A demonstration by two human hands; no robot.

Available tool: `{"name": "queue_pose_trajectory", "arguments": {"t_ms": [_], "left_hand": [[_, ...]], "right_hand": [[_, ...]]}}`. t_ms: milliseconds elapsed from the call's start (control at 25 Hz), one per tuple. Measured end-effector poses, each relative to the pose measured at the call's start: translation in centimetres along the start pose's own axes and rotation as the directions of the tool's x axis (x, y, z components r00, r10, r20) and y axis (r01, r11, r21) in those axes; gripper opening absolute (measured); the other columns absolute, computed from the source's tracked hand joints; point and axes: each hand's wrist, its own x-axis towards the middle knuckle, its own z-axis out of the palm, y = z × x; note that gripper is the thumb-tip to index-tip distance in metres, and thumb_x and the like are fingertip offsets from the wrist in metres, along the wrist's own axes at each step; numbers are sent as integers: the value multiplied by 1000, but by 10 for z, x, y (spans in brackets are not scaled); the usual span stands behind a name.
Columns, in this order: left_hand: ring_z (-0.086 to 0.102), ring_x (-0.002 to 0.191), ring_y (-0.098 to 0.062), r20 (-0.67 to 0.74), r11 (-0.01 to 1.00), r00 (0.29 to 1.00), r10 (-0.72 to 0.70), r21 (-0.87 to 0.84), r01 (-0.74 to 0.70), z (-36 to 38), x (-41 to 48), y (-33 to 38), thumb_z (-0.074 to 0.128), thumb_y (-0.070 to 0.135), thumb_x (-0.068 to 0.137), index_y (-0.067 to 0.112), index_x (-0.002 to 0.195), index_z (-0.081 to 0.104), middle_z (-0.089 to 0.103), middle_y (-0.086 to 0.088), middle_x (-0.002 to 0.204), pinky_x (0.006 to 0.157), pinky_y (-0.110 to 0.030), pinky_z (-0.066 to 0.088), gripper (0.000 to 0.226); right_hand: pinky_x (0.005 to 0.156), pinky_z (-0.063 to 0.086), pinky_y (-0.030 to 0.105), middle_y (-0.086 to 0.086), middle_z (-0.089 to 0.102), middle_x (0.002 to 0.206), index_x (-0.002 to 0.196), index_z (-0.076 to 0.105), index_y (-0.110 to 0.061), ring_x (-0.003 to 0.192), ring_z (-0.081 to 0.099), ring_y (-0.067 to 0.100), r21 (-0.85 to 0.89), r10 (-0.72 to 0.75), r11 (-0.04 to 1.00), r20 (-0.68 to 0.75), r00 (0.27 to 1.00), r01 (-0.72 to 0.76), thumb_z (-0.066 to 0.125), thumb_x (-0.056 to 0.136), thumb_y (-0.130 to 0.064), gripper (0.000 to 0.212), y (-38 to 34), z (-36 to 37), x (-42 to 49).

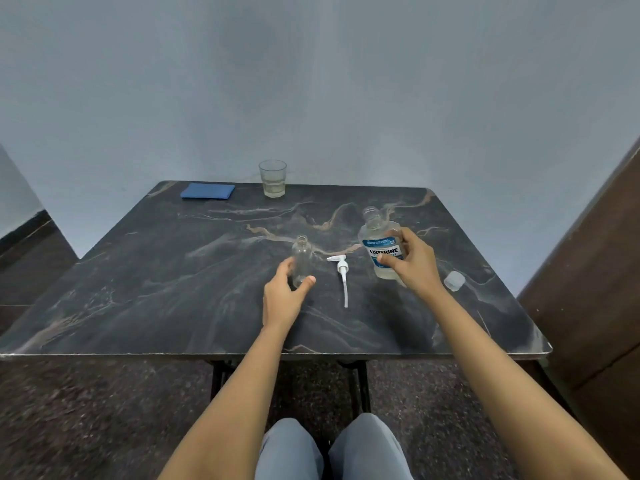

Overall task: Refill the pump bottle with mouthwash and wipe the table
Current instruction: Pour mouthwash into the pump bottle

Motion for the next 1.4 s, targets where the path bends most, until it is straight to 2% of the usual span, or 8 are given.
{"name": "queue_pose_trajectory", "arguments": {"t_ms": [120,280,400,480,800,960,1240,1400], "left_hand": [[56,116,-10,-8,999,1000,-14,35,14,1,-2,-1,69,39,84,29,130,52,62,5,127,92,-25,40,51],[57,114,-9,-4,998,999,-33,53,33,2,-2,2,68,37,85,29,130,53,63,5,127,88,-25,40,48],[57,115,-10,-2,998,999,-35,54,35,2,-1,2,68,36,85,29,131,53,63,5,127,90,-26,40,48],[57,115,-10,0,998,999,-40,50,40,2,-1,2,68,36,85,29,130,54,63,5,127,93,-27,42,48],[57,117,-11,-3,998,999,-39,52,40,3,-1,1,69,34,85,30,131,53,63,4,127,97,-32,44,49],[57,118,-12,-2,998,1000,-22,60,22,2,-1,1,69,33,85,29,132,53,63,3,128,100,-35,46,50],[57,117,-11,-1,997,1000,-17,78,17,3,-1,1,68,33,86,29,132,52,62,3,129,97,-32,45,50],[57,118,-12,-2,996,1000,-14,83,14,3,-1,1,68,32,86,28,133,52,62,2,129,98,-33,45,50]], "right_hand": [[71,45,9,-10,67,92,104,61,-23,80,63,6,-116,-56,991,52,997,62,78,69,-8,41,-16,14,6],[71,51,20,-9,68,88,102,61,-25,74,62,2,-185,-33,981,138,990,58,76,71,-6,39,-25,29,10],[74,55,32,-2,70,99,106,61,-25,81,64,15,-281,-8,958,186,982,61,75,73,-7,40,-29,34,13],[74,56,36,1,70,104,109,60,-24,79,64,16,-327,-16,941,209,978,86,75,74,-7,42,-32,36,13],[72,56,41,7,68,106,111,59,-22,75,63,22,-406,-6,906,261,965,116,74,74,-6,43,-46,38,16],[75,56,45,11,67,111,115,57,-19,84,65,27,-464,9,877,274,962,124,75,76,-9,44,-54,36,17],[80,51,38,11,65,116,120,55,-17,90,62,31,-550,4,817,307,952,174,75,77,-14,48,-66,32,19],[81,52,41,11,66,115,120,54,-16,98,62,32,-594,-7,778,318,948,205,72,79,-15,45,-70,29,21]]}}
